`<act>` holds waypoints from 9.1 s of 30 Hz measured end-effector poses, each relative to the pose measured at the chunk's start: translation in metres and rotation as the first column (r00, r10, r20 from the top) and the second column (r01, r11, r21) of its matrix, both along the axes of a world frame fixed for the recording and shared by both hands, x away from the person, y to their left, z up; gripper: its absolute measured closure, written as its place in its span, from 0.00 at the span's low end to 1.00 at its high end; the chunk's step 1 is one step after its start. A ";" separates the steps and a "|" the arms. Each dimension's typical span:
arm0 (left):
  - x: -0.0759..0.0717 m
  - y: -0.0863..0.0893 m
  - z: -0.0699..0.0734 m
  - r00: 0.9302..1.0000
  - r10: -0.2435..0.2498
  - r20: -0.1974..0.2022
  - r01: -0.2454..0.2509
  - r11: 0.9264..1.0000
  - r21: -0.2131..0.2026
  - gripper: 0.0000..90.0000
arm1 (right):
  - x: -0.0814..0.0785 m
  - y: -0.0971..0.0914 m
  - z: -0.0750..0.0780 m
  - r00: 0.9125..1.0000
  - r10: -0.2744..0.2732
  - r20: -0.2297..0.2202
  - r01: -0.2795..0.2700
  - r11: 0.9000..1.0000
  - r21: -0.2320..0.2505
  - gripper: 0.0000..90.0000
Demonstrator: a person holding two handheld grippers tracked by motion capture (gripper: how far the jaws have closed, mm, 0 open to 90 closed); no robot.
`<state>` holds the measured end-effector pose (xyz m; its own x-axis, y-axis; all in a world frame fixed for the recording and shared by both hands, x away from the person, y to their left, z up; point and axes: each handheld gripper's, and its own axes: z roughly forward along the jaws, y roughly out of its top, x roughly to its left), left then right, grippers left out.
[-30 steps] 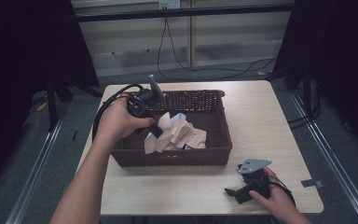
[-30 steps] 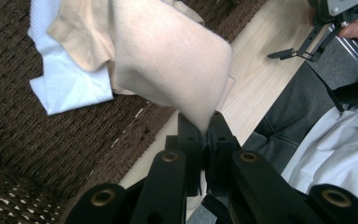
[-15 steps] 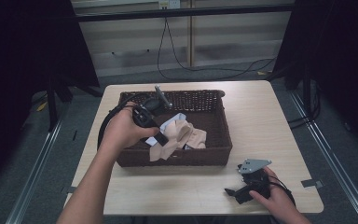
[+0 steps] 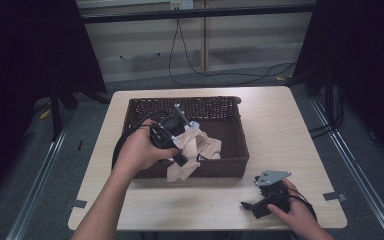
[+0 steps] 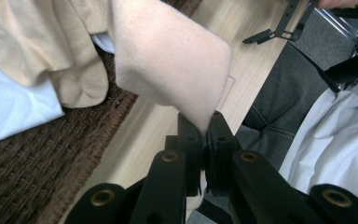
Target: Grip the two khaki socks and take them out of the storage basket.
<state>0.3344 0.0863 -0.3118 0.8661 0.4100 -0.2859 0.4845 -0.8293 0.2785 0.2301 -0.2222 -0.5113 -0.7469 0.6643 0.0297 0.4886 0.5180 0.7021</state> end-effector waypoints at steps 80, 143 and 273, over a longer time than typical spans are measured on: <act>0.111 -0.024 -0.100 0.959 0.256 0.125 -0.263 0.964 0.047 0.24 | 0.000 0.000 0.000 1.000 -0.001 0.001 0.001 1.000 0.000 0.00; 0.070 0.008 0.032 0.986 0.165 0.005 -0.165 0.985 0.038 0.95 | 0.000 0.000 0.001 1.000 0.003 -0.006 -0.003 1.000 -0.002 0.00; -0.060 0.049 -0.150 0.991 0.018 0.134 -0.014 1.000 -0.025 0.07 | 0.000 0.000 0.000 1.000 0.000 -0.002 0.000 1.000 -0.001 0.00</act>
<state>0.2745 0.1348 -0.4615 0.8907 0.4186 -0.1772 0.4545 -0.8139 0.3618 0.2299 -0.2222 -0.5112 -0.7471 0.6641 0.0302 0.4898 0.5192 0.7004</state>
